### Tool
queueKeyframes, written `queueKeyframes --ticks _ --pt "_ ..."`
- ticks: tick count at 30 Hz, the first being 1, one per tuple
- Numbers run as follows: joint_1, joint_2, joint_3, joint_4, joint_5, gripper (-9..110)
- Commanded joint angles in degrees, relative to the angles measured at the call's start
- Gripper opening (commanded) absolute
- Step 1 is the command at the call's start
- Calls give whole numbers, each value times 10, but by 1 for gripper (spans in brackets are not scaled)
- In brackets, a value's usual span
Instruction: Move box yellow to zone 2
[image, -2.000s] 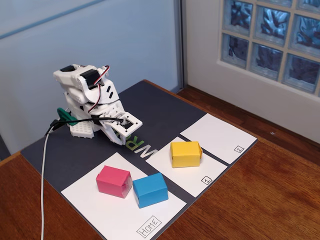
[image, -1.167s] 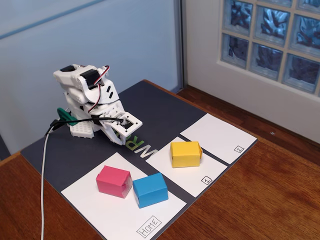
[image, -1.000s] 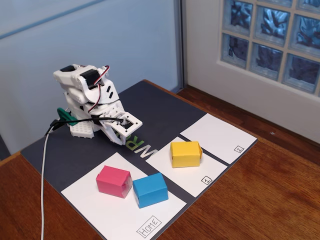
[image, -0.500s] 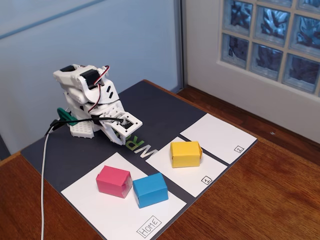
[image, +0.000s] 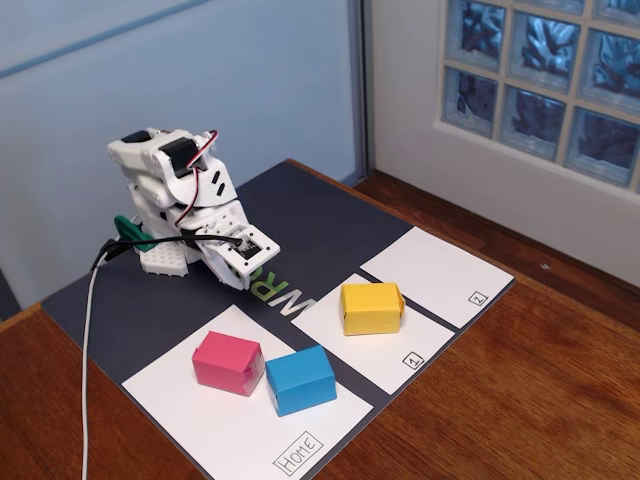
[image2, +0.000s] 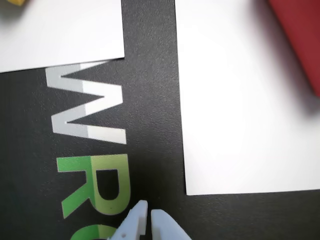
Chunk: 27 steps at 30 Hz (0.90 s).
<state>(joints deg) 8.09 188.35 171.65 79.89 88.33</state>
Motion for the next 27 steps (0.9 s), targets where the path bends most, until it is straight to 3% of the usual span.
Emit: queueKeyframes --ticks 1,7,13,23,27 --pt "5 -13 -41 -35 15 0" --pt "21 -347 -227 -125 -34 0" --pt "14 -606 -490 -115 -69 0" --pt "-47 -871 -822 -6 -144 0" --pt "-71 -1014 -1012 119 -201 0"
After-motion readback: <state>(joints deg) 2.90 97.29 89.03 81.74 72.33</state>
